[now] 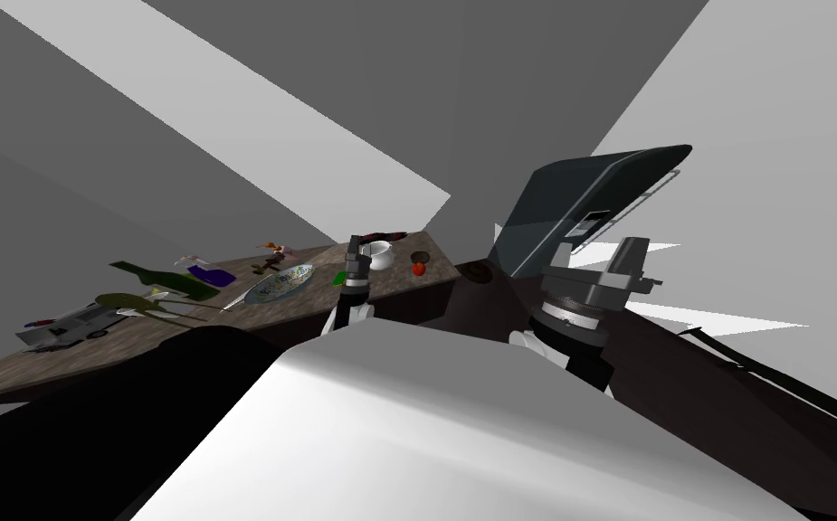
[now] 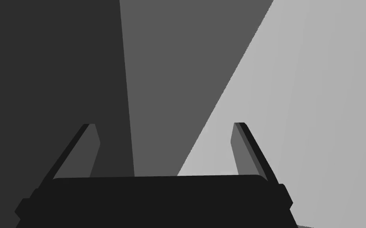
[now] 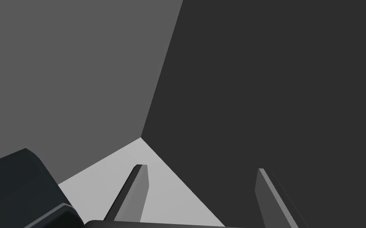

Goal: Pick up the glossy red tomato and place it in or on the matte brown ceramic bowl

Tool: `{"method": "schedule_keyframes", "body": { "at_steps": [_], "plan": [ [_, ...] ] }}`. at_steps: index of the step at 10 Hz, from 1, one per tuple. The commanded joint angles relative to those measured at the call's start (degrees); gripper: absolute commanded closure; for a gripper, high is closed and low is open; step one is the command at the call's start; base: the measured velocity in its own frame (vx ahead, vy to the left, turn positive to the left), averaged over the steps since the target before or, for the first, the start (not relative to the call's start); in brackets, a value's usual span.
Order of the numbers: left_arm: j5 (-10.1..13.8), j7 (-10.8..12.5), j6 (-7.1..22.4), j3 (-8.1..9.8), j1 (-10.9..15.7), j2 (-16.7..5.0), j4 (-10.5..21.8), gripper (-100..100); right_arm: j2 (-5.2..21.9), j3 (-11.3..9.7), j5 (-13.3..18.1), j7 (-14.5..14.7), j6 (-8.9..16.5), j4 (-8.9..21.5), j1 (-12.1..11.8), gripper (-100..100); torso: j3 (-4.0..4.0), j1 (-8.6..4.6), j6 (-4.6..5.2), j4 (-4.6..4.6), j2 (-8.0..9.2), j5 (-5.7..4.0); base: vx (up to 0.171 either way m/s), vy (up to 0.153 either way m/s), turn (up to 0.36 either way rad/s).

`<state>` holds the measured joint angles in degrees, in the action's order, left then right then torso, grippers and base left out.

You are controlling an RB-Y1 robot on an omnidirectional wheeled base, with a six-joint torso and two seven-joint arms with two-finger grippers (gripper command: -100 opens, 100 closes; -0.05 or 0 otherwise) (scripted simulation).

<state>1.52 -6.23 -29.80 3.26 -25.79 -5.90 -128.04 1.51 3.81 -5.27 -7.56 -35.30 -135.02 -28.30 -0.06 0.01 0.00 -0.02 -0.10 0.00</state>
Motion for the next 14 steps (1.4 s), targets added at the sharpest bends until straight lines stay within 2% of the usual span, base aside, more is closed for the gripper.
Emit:
{"method": "schedule_keyframes", "body": {
  "at_steps": [1,5,6,11,12,14],
  "plan": [
    [-0.19,0.25,2.21,-0.30,-0.04,-1.34,0.64,-100,0.00,0.00,0.00,0.00,0.00,0.00,0.00,0,0.00,0.00,0.00,0.00,0.00,0.00,0.032,-0.002,-0.022],
    [-0.41,1.03,9.17,-0.53,0.31,-4.30,2.02,-100,0.00,0.00,0.00,0.00,0.00,0.00,0.00,0,-0.02,-0.04,0.00,-0.01,-0.04,-0.01,0.034,-0.011,-0.031],
    [-0.41,1.03,9.37,-0.53,0.31,-4.30,2.02,-100,0.00,0.00,0.00,0.00,0.00,0.00,0.00,0,-0.03,-0.09,0.00,-0.01,-0.04,-0.02,0.022,-0.015,-0.005],
    [-0.53,1.85,18.01,-0.77,0.78,-7.60,4.24,-100,0.00,0.00,0.00,0.00,0.00,0.00,0.00,0,-0.01,-0.13,0.00,0.00,-0.01,-0.03,0.025,-0.026,-0.028],
    [-0.53,1.85,18.37,-0.77,0.78,-7.60,4.24,-100,0.00,0.00,0.00,0.00,0.00,0.00,0.00,0,-0.01,-0.15,0.00,0.00,-0.01,-0.03,0.019,-0.029,-0.008],
    [-0.50,2.09,21.54,-0.86,0.93,-8.69,5.17,-100,0.00,0.00,0.00,0.00,0.00,0.00,0.00,0,0.02,-0.12,0.00,0.01,0.03,-0.03,0.013,-0.031,-0.022]
  ]
}}
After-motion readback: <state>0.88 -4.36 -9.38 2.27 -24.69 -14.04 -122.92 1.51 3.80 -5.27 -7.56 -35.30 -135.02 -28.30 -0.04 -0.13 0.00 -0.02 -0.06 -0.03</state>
